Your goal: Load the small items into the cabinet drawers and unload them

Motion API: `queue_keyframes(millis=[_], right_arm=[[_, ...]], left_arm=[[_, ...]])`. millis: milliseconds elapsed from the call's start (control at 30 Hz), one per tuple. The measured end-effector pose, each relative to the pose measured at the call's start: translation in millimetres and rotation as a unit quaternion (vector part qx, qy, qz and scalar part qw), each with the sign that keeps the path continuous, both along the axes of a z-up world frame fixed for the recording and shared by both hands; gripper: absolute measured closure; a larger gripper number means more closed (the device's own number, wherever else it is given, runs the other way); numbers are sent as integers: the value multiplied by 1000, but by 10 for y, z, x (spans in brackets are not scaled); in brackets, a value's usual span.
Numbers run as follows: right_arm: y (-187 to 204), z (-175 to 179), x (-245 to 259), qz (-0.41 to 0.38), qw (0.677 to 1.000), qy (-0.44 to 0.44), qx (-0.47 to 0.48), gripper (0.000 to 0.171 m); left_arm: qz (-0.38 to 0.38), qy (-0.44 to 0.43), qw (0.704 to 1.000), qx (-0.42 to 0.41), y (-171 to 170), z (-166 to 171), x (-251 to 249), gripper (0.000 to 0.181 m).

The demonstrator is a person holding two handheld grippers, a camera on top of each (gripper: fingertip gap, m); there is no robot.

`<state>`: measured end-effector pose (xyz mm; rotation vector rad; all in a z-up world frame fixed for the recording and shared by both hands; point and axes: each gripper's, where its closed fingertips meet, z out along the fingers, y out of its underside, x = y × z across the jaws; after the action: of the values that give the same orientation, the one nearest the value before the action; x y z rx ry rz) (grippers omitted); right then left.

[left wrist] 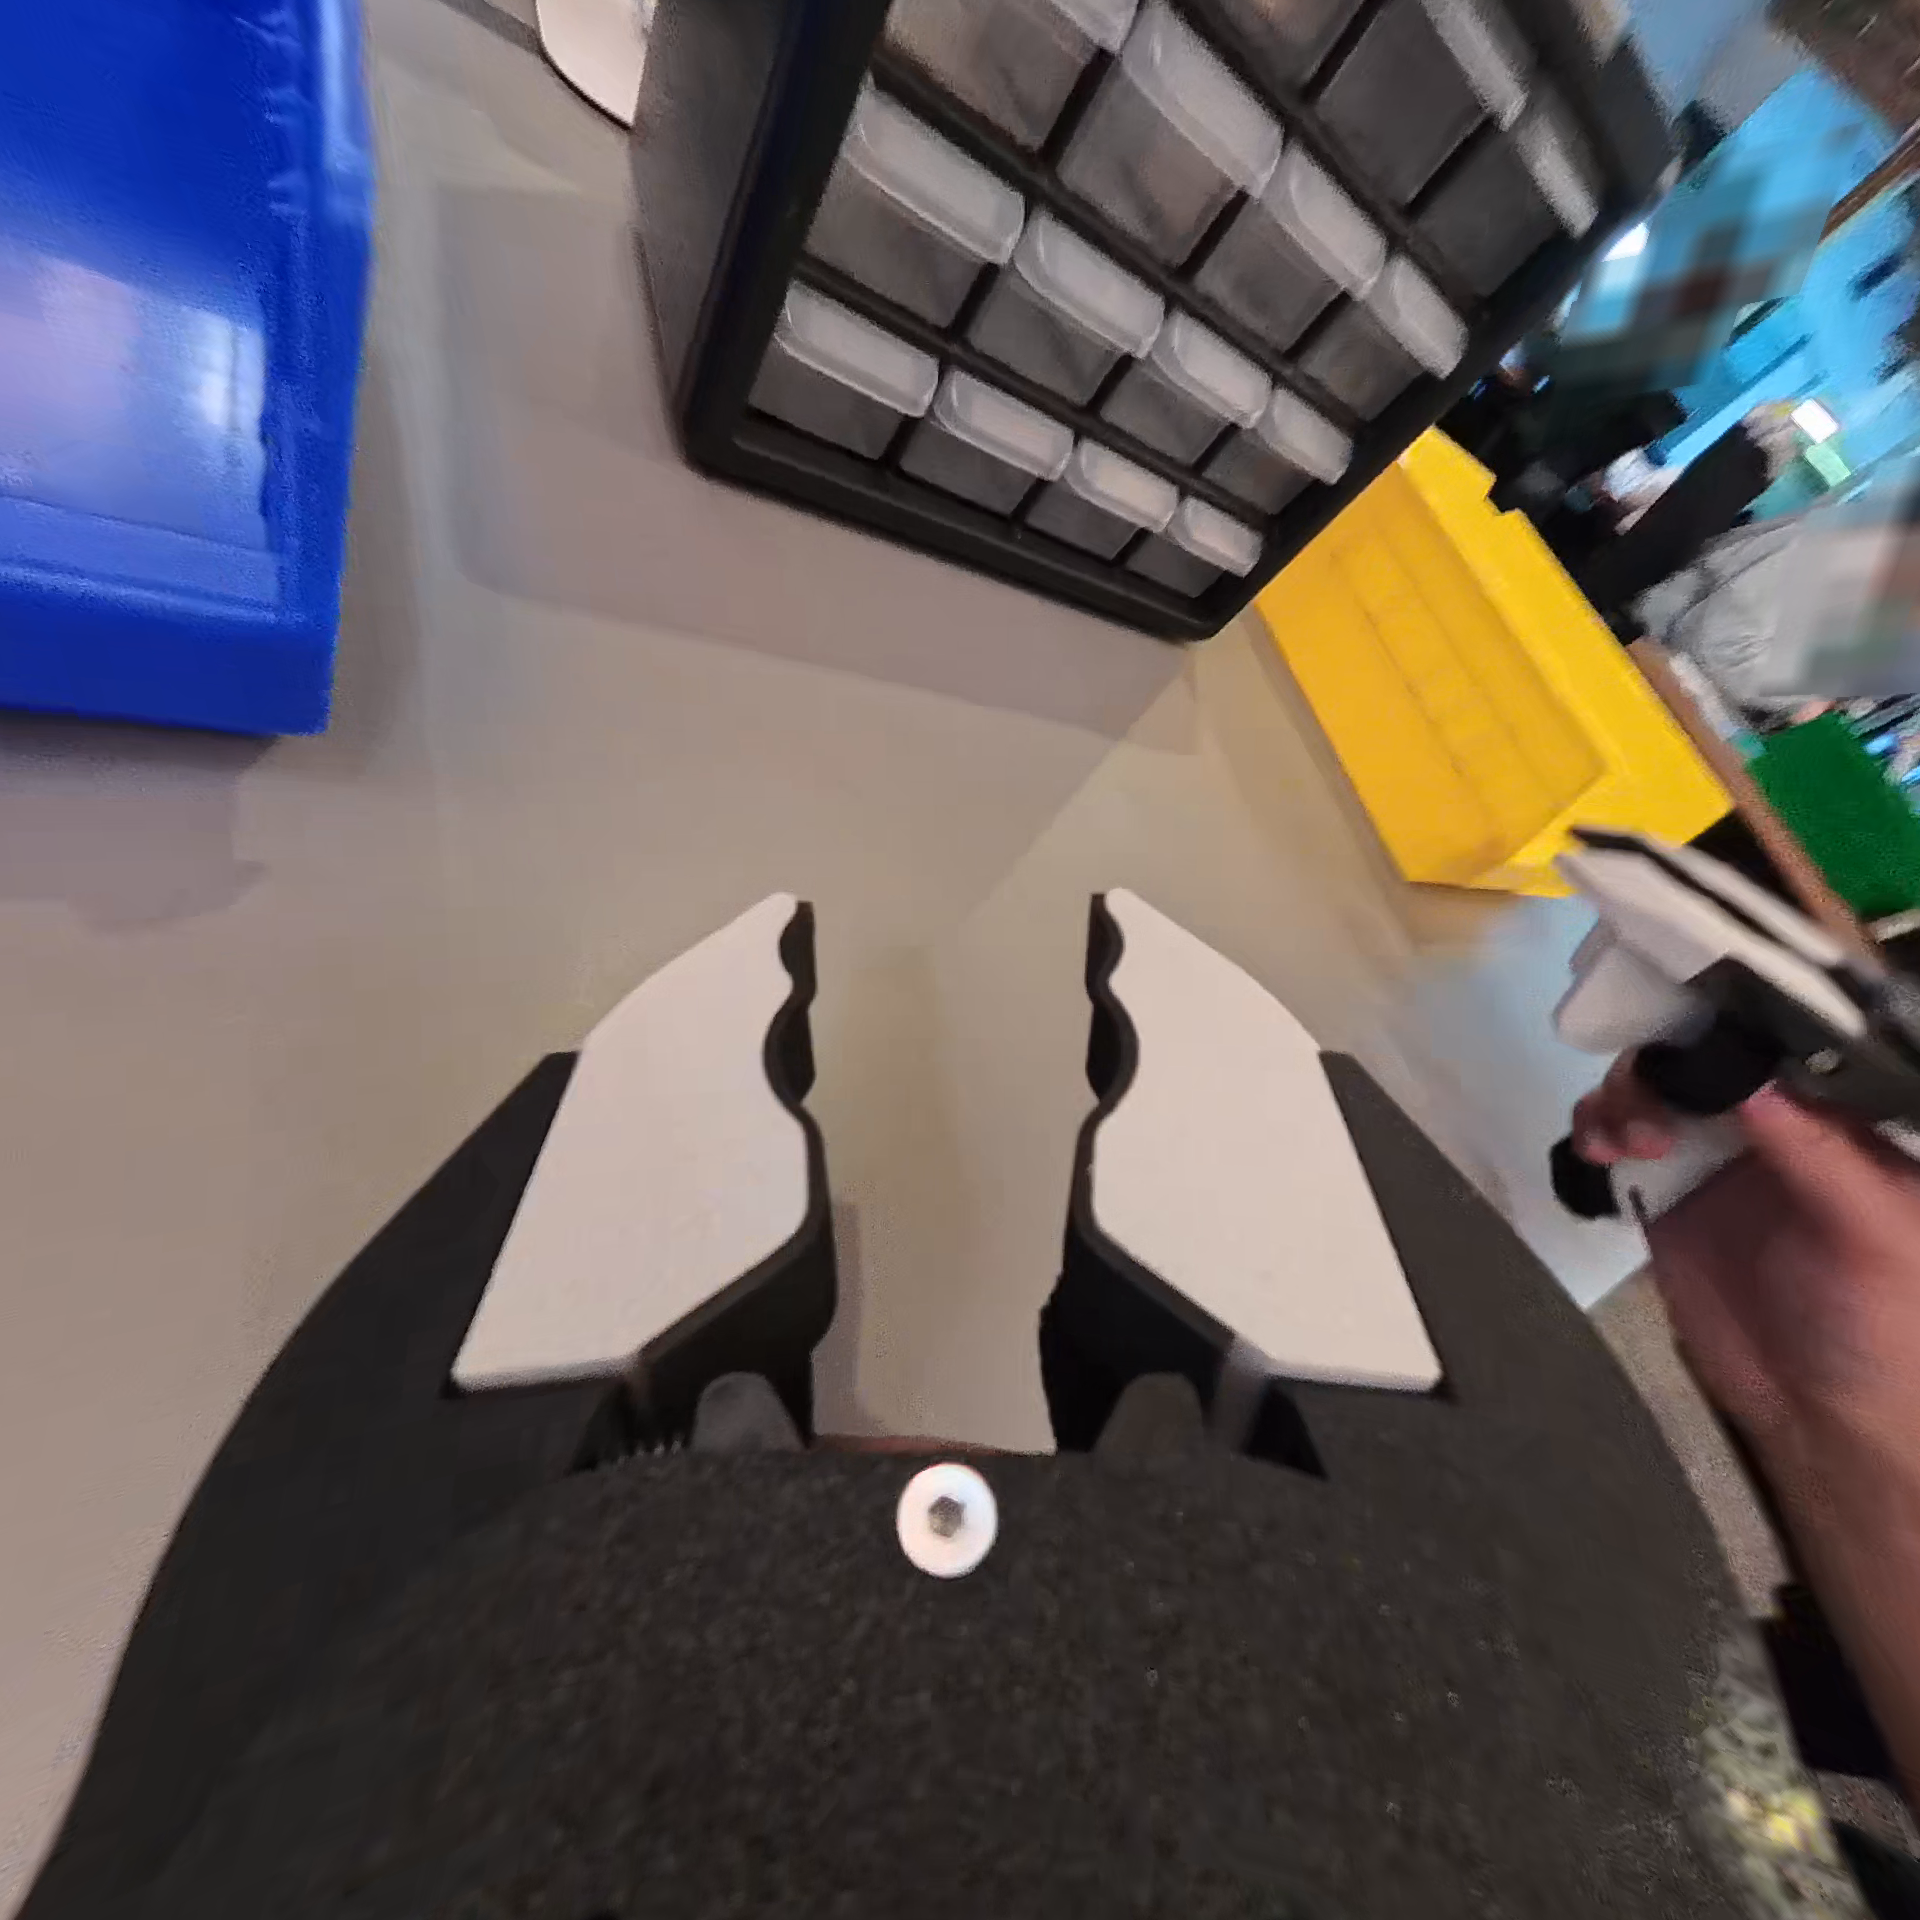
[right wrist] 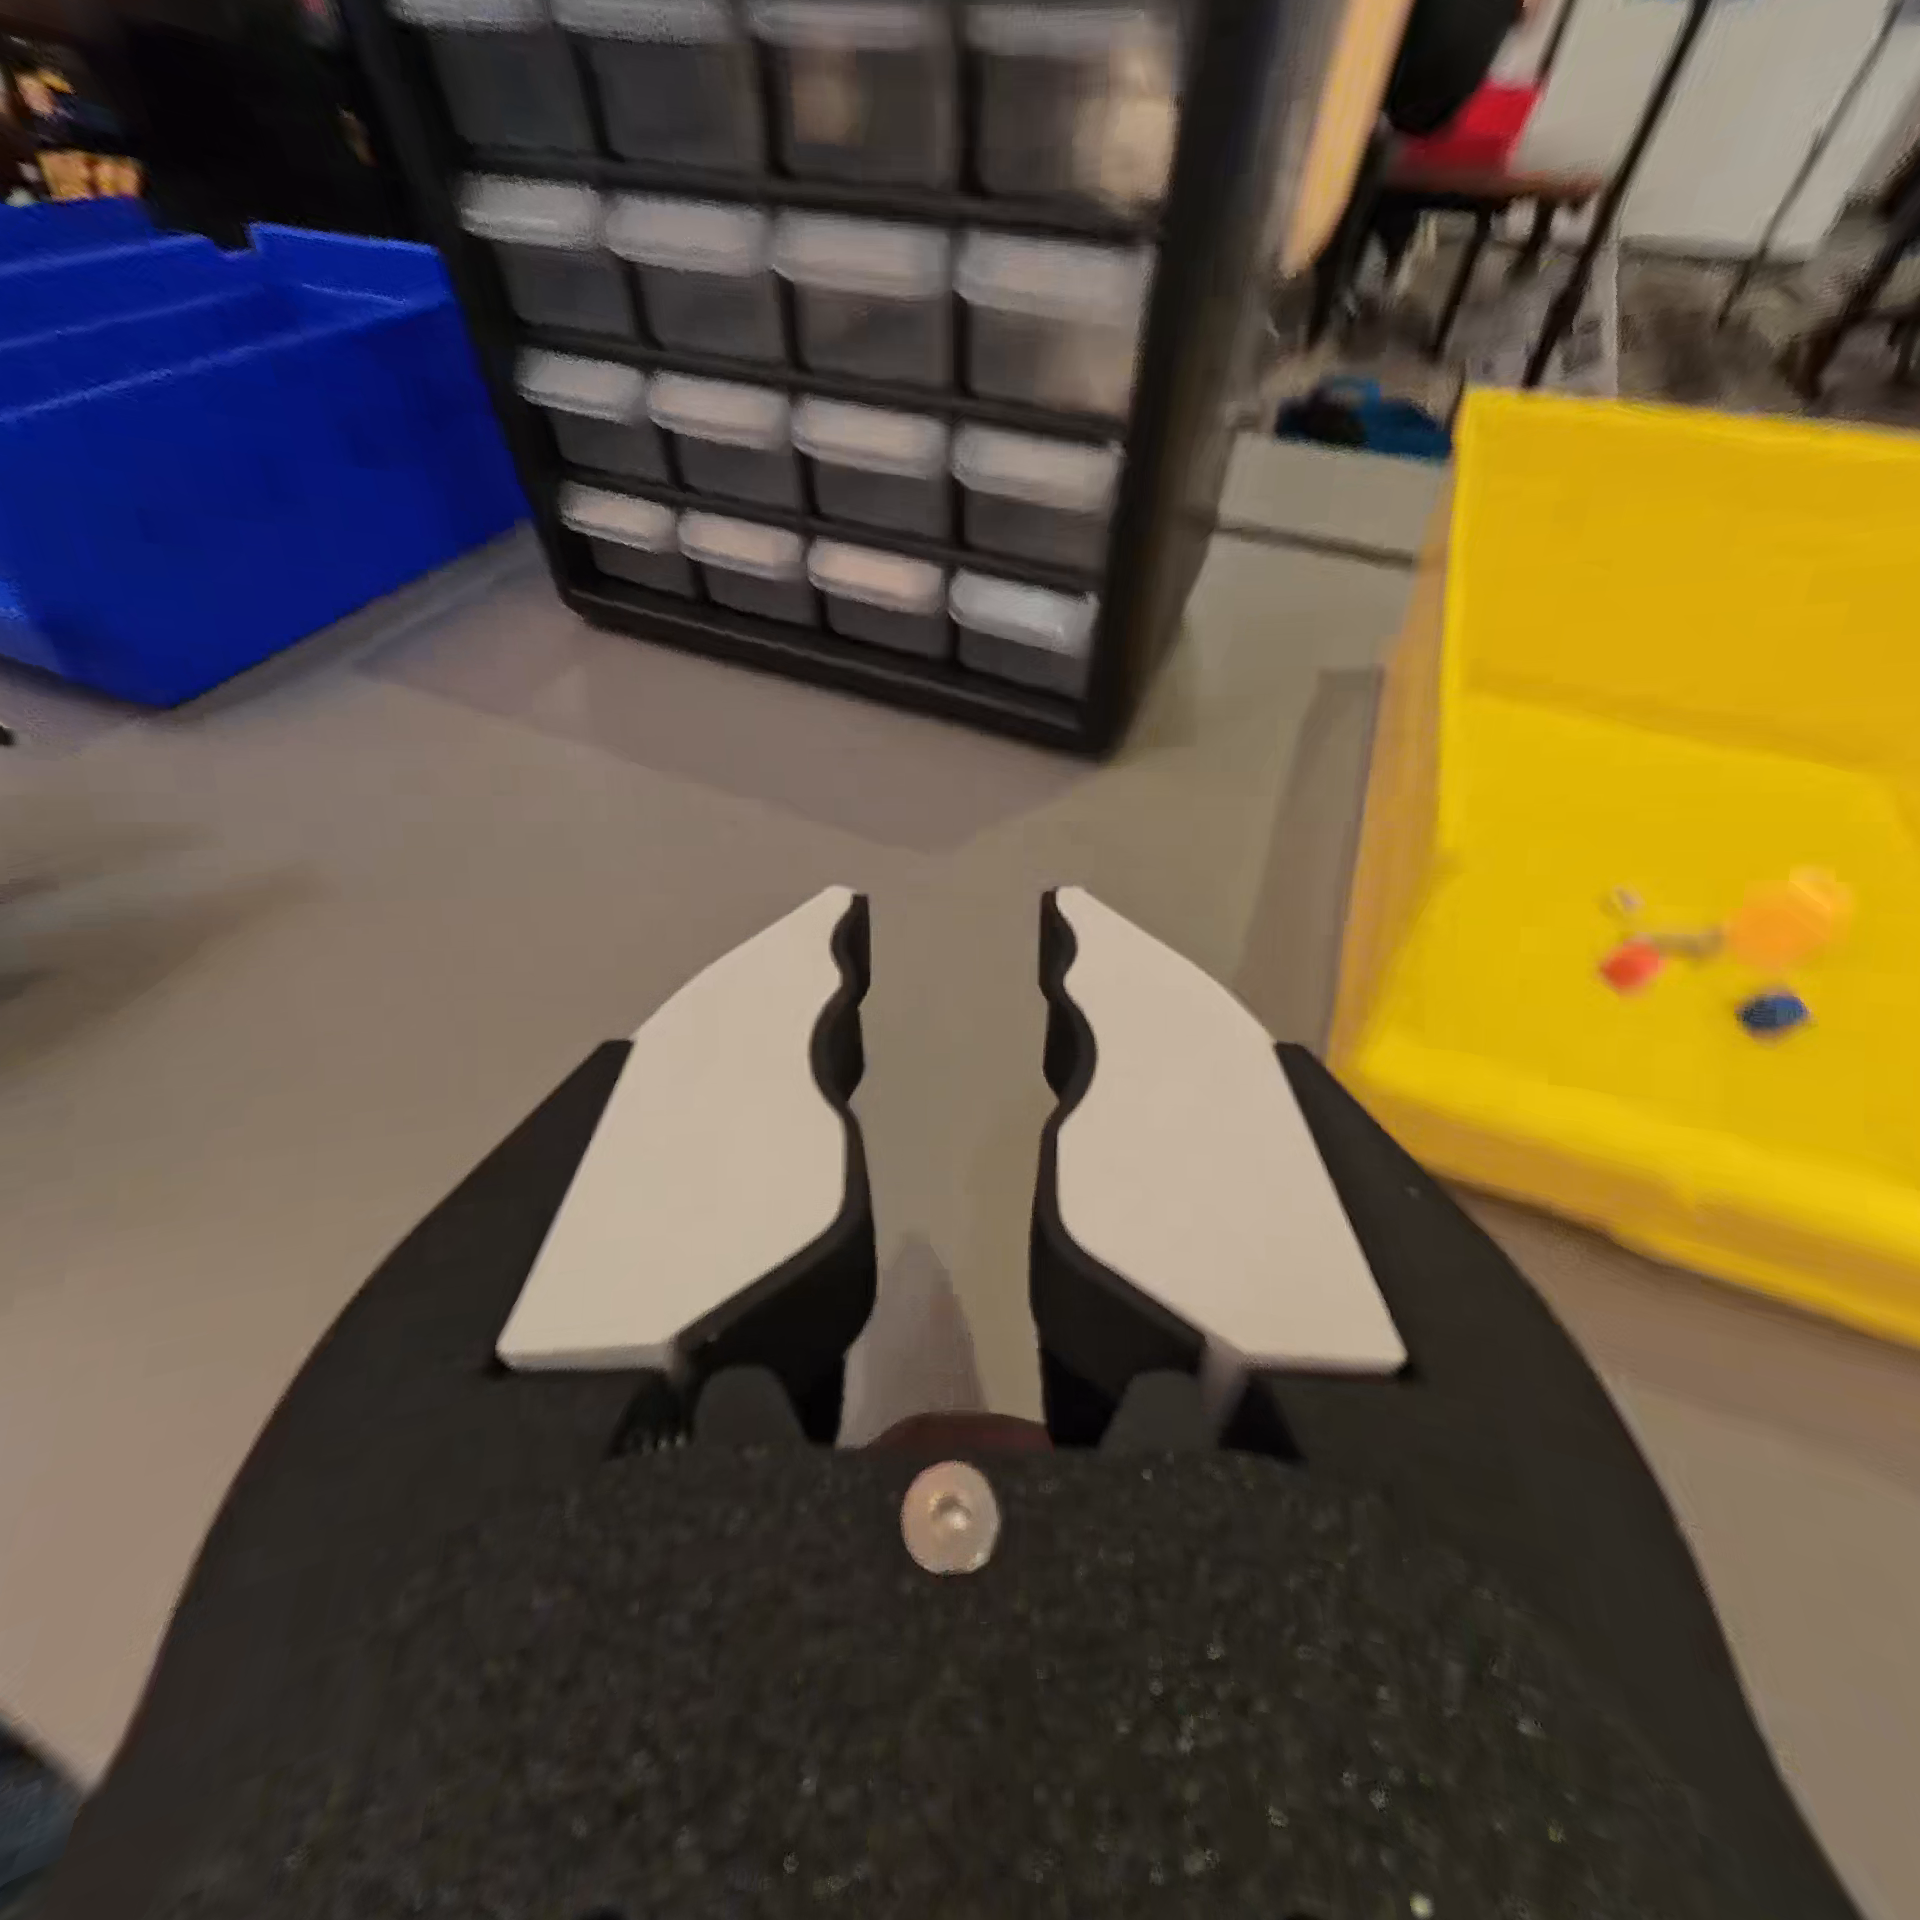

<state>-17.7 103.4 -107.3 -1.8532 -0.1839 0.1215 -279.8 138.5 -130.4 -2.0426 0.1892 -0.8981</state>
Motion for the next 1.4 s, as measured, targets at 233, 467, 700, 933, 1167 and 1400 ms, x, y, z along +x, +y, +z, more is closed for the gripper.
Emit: queue_keyframes(millis=[233,467,700,933,1167,1400], right_arm=[[-270,174,480,-10,997,-48,52,130],[-212,29,520,17,999,46,14,129],[-226,10,529,23,997,68,7,129],[-262,322,1765,-150,985,-1,83,124],[-499,120,2701,-258,959,104,51,114],[-430,27,2689,-235,963,131,30,114]], left_arm=[[74,116,988,71,29,58,-604,118],[107,127,983,80,154,50,-750,122],[97,143,980,96,156,67,-673,122],[-30,154,979,133,-91,212,438,118],[-157,185,964,110,-331,124,2933,105],[-94,258,959,69,193,-140,3735,148]])
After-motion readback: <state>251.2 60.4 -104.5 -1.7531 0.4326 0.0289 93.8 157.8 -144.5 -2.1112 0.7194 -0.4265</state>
